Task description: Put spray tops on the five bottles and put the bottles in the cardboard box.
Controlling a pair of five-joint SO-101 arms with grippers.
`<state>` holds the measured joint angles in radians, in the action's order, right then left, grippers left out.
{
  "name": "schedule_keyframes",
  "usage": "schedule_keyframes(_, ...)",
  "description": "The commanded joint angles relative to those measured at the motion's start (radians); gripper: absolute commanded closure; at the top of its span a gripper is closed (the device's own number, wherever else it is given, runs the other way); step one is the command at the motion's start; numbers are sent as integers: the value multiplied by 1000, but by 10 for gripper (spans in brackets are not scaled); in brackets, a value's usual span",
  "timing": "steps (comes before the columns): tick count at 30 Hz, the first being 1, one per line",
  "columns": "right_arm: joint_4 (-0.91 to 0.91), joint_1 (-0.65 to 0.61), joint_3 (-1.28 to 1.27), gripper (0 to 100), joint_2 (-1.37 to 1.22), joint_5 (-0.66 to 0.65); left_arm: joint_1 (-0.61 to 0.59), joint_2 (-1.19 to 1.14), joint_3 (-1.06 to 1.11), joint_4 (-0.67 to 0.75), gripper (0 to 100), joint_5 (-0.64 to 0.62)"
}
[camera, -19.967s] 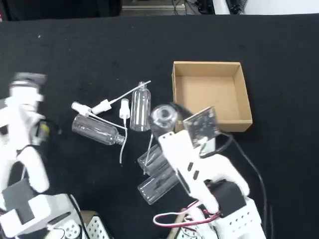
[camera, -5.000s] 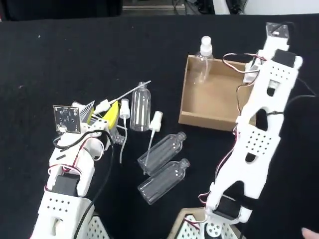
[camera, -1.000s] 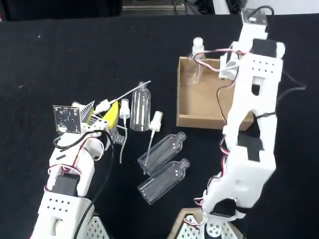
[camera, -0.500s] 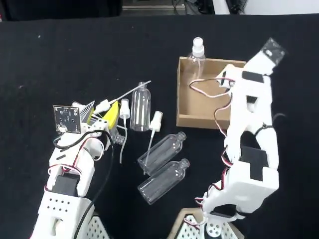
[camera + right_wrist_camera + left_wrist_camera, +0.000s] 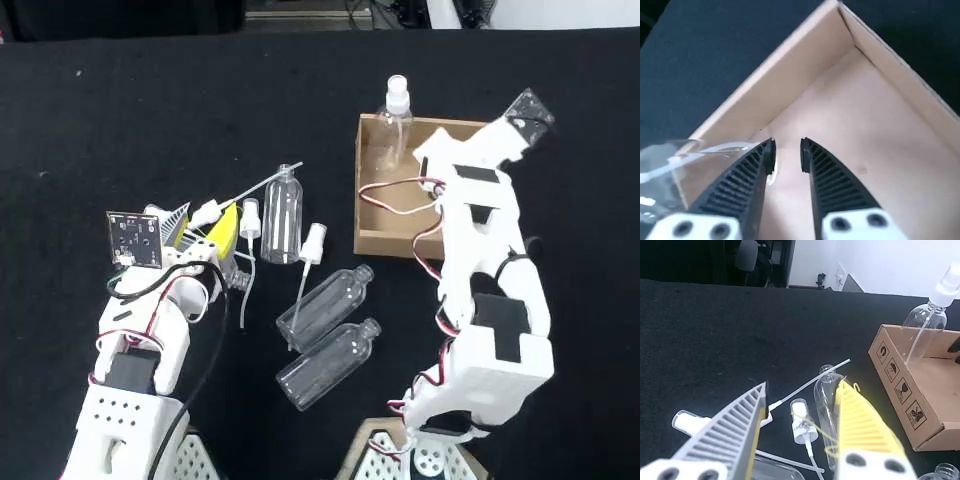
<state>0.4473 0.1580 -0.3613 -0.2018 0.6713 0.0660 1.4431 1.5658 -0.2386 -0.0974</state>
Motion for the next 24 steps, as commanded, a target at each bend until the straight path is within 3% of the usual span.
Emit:
schedule_keyframes(1,-35,-20,-7,931,74,11,-5,11,-8,23,780,8)
schedule_keyframes(24,-35,-37,-12,931,73,9,-5,11,-8,23,780,8)
